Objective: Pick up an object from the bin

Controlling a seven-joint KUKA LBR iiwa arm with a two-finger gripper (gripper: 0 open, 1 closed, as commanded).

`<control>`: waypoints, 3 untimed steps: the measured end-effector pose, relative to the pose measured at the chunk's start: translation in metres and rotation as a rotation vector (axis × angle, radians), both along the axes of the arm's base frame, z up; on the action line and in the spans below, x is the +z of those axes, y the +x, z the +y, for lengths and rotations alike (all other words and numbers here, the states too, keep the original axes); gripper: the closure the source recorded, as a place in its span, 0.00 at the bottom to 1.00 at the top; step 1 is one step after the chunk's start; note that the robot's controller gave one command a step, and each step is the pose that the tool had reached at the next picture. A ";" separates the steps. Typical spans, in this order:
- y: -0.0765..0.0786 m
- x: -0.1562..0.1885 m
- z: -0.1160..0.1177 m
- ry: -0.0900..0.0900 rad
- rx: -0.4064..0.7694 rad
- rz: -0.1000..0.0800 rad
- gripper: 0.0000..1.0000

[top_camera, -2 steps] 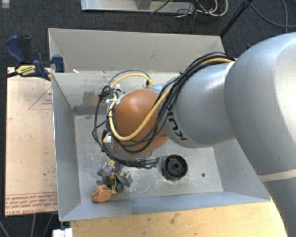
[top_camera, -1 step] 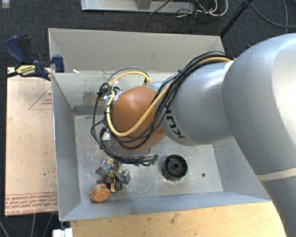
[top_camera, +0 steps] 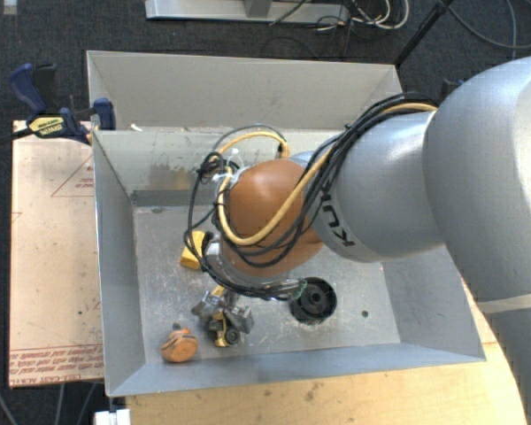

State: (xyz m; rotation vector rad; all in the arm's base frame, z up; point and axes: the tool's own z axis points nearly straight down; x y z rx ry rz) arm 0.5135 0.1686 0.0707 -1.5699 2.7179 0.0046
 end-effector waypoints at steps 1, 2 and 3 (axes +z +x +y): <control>-0.004 0.000 -0.032 -0.002 -0.002 0.002 1.00; 0.004 -0.001 0.003 -0.004 -0.001 0.000 1.00; -0.008 0.053 -0.004 -0.001 0.010 0.007 1.00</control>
Offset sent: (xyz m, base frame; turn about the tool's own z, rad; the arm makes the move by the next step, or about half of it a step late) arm 0.0073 0.0314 -0.0007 -0.0045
